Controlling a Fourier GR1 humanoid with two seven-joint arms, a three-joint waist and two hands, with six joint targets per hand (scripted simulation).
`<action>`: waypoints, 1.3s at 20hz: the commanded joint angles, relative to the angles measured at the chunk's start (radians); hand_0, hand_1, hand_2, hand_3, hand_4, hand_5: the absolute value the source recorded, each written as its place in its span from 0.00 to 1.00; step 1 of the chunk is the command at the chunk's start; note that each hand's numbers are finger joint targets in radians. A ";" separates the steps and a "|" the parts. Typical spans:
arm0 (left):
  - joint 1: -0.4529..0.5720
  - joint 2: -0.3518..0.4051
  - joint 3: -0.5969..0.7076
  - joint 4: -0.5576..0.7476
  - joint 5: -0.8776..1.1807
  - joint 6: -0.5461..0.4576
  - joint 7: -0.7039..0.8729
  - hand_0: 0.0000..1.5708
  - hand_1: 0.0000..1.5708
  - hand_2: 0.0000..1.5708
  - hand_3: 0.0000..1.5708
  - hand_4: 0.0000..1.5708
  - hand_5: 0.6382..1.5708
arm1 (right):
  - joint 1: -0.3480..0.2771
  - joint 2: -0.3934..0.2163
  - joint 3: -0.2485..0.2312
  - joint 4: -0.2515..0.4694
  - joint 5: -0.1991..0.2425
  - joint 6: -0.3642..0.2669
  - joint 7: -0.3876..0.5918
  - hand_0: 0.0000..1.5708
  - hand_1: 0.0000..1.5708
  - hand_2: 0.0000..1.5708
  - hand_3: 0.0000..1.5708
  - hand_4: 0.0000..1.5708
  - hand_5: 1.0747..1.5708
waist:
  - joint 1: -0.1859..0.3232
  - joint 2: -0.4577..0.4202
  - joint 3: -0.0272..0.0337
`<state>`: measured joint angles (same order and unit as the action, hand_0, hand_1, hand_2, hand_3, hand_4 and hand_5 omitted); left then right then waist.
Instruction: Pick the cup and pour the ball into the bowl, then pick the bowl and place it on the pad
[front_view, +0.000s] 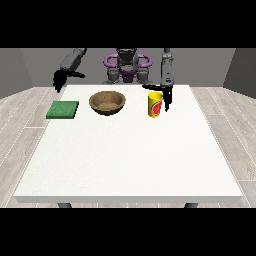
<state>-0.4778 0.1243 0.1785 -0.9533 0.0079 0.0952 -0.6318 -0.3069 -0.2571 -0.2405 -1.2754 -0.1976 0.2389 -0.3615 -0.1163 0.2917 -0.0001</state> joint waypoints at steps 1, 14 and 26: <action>-0.047 0.000 0.019 0.122 -0.002 0.013 -0.059 0.00 0.00 0.00 0.00 0.00 0.66 | -0.020 -0.027 -0.030 0.052 -0.022 0.024 -0.013 0.00 0.00 0.00 0.00 0.00 0.97 | 0.001 -0.011 -0.0001; -0.063 0.021 -0.009 0.234 -0.203 0.367 -0.120 0.85 0.85 1.00 1.00 0.55 0.93 | -0.059 -0.149 -0.099 0.116 -0.079 0.141 -0.041 0.00 0.00 0.00 0.00 0.00 0.97 | -0.074 0.053 0.0004; -0.148 0.014 -0.237 0.175 -0.481 0.469 0.249 0.88 0.88 1.00 1.00 0.66 0.96 | -0.007 -0.205 -0.146 0.402 -0.039 0.152 -0.069 0.00 0.00 0.00 0.00 0.00 0.98 | 0.071 -0.224 0.0023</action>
<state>-0.6142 0.1542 0.0265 -0.7531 -0.3732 0.5386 -0.5079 -0.3438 -0.4431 -0.3720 -0.9660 -0.2559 0.3838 -0.4032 -0.0974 0.1491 0.0027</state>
